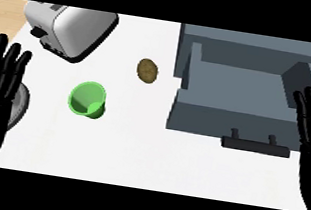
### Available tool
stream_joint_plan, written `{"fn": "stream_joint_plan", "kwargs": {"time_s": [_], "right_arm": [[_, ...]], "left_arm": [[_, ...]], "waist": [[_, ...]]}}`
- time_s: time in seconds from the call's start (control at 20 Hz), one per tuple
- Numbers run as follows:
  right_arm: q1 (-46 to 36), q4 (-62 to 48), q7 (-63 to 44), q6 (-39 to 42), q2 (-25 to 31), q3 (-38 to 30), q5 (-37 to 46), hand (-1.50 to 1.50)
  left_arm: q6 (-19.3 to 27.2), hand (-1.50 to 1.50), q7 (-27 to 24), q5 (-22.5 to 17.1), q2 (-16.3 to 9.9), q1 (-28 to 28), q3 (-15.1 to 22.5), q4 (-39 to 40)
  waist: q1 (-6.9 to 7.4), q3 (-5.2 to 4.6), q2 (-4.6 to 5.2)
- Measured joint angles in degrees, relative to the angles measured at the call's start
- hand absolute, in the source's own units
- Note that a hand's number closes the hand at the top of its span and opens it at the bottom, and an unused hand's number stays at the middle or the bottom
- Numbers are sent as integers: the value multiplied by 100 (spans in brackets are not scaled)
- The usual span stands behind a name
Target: Pick up the cup, place it into the drawer and close the drawer
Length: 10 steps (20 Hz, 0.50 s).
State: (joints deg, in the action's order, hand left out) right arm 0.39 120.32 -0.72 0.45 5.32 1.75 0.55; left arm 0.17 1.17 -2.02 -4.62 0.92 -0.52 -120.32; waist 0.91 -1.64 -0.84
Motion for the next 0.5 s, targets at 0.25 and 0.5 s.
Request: {"fn": "stream_joint_plan", "kwargs": {"time_s": [0.25, 0.5], "right_arm": [[-111, -40, 84, 31, 0, -47, 17, -150], [-207, -277, -192, 334, 155, 1, -184, -150]], "left_arm": [[-226, -150, -98, -209, -178, -254, -225, 211], [-108, -150, 115, -636, 110, -374, -369, 874]], "waist": [[-68, 118, 61], [-91, 148, 91]]}}
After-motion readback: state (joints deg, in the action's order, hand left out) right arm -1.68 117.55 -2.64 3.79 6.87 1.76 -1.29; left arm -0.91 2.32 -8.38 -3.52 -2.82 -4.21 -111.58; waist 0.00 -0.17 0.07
